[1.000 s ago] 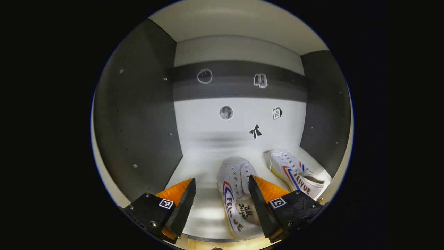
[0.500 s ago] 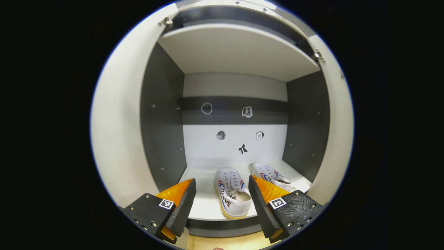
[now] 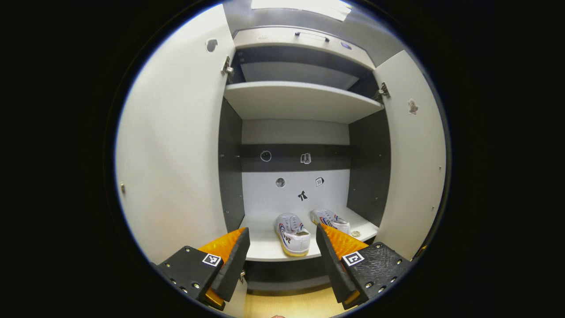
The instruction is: Grab one shoe with the right hand and put it into the shoe cabinet, grab the other shoe with the left hand and put it into the shoe cabinet; then close the right door with the right hand and the left door with the left hand.
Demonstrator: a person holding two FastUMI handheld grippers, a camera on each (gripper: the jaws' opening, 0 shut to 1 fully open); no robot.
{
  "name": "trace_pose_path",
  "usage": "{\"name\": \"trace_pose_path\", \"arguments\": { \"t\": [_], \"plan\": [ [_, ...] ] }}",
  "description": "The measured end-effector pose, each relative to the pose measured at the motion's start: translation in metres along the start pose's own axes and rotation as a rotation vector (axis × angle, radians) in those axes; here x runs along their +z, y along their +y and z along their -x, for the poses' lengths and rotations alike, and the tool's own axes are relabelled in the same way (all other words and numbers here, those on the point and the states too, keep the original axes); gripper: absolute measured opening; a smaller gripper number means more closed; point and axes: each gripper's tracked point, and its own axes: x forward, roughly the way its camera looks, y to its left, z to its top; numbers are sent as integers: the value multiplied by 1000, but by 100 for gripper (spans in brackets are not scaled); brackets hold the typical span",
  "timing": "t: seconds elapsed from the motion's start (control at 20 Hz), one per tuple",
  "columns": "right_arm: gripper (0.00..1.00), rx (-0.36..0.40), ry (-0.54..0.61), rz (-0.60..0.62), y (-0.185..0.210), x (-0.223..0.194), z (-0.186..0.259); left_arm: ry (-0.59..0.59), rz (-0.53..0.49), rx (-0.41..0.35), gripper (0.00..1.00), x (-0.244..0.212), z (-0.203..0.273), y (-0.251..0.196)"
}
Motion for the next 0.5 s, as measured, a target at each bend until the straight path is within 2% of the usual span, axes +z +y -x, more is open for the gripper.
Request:
{"name": "trace_pose_path", "arguments": {
  "t": [0.35, 0.5],
  "plan": [
    [98, -9, -34, 8, -1, 11, 0, -27, 10, -32, 80, 0, 77, -3],
    [98, -12, -42, 5, 0, 16, 5, -42, -5, -20, 80, 1, 102, 6]
  ]
}}
